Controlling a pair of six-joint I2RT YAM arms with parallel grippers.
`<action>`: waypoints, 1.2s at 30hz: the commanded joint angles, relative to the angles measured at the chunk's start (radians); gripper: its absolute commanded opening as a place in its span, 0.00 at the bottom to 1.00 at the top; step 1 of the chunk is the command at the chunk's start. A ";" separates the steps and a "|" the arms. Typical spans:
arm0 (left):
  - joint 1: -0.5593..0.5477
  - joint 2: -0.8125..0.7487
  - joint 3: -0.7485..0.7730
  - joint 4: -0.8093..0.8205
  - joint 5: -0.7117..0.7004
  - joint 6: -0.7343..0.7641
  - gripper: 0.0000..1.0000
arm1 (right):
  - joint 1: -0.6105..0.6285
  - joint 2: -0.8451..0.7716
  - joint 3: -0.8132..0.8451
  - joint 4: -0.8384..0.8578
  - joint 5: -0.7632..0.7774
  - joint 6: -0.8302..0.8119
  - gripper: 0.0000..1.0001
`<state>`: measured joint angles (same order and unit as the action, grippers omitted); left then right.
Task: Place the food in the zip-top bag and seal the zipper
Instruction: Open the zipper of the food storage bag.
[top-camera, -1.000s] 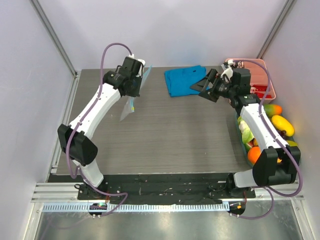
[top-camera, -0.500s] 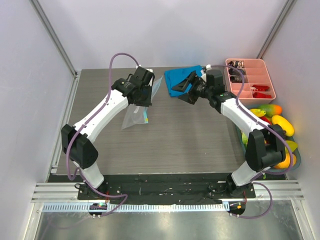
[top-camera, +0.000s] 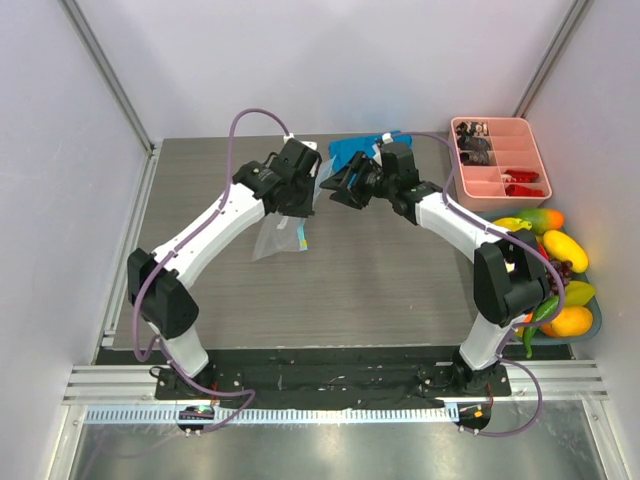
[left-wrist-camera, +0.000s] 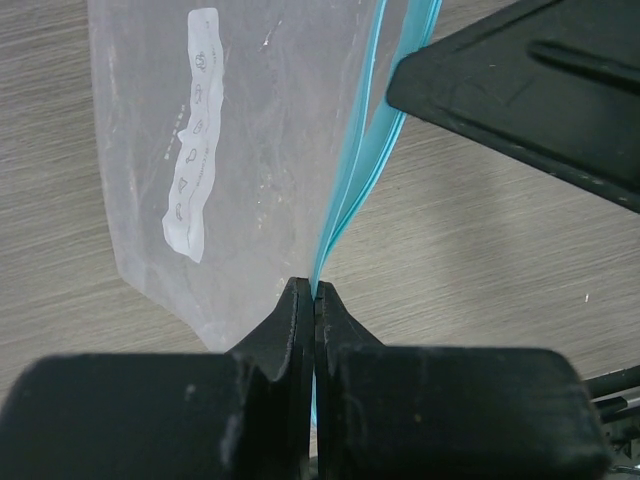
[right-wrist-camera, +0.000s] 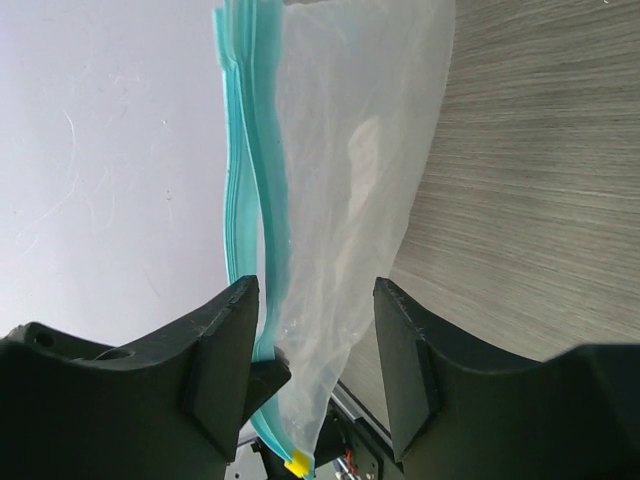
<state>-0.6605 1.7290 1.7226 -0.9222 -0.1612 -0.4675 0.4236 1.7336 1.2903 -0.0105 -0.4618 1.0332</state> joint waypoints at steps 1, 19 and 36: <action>-0.024 -0.006 0.031 0.059 -0.051 0.004 0.00 | 0.006 -0.002 0.032 0.047 0.028 0.018 0.55; -0.082 0.009 0.066 0.005 0.041 0.118 0.20 | 0.032 -0.038 -0.051 0.086 -0.015 -0.007 0.01; -0.053 -0.065 0.118 -0.007 0.046 0.257 0.72 | 0.073 -0.120 -0.095 0.112 -0.109 -0.001 0.01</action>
<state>-0.6868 1.6497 1.8015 -0.9512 -0.0410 -0.2550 0.4744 1.6577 1.1816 0.0750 -0.5510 1.0245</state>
